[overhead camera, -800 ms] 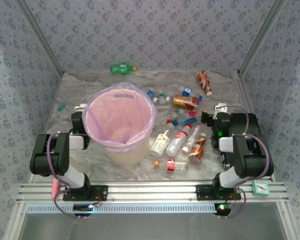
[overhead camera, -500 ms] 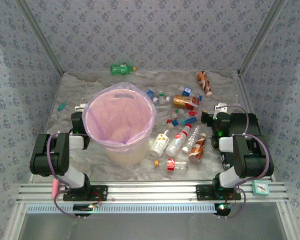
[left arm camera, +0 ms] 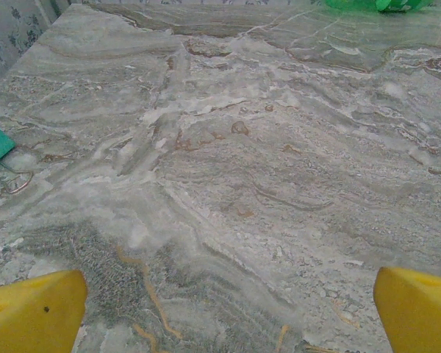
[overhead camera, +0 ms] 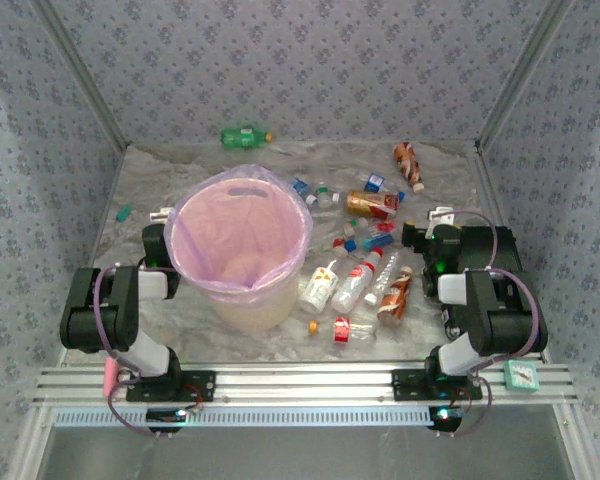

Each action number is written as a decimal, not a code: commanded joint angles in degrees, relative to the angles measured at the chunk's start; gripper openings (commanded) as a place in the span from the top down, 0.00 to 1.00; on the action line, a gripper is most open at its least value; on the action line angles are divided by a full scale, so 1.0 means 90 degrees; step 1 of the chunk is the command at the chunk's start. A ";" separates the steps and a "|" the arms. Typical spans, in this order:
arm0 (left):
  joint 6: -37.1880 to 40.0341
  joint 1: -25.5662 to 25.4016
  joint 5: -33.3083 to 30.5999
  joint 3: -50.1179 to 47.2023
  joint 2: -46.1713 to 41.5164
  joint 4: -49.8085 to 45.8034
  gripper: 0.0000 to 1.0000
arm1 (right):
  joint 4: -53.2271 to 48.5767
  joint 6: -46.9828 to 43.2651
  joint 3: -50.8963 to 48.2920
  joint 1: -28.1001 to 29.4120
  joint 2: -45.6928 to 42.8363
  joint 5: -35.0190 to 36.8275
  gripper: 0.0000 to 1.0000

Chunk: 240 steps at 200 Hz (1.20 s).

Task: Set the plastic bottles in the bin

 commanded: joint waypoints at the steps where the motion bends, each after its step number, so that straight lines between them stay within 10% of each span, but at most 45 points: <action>1: 0.0013 0.0026 0.0121 -0.0002 -0.0042 0.0134 0.00 | -0.0129 0.0066 0.0017 -0.0025 0.0066 -0.0059 0.00; 72: -0.0233 0.0173 -0.0412 0.0096 -0.1161 -0.1085 0.00 | -0.0216 0.0043 0.0064 -0.0026 -0.0035 -0.0091 0.00; 132: -0.2025 0.0952 -0.1151 0.1034 -0.3866 -0.5323 0.00 | -0.5944 0.0733 0.2991 -0.0042 -0.1028 -0.0745 0.00; 240: -0.2072 0.1001 0.0342 0.5491 -0.4932 -1.0640 0.08 | -1.0786 0.0184 1.0395 -0.0346 0.4288 -0.1439 0.22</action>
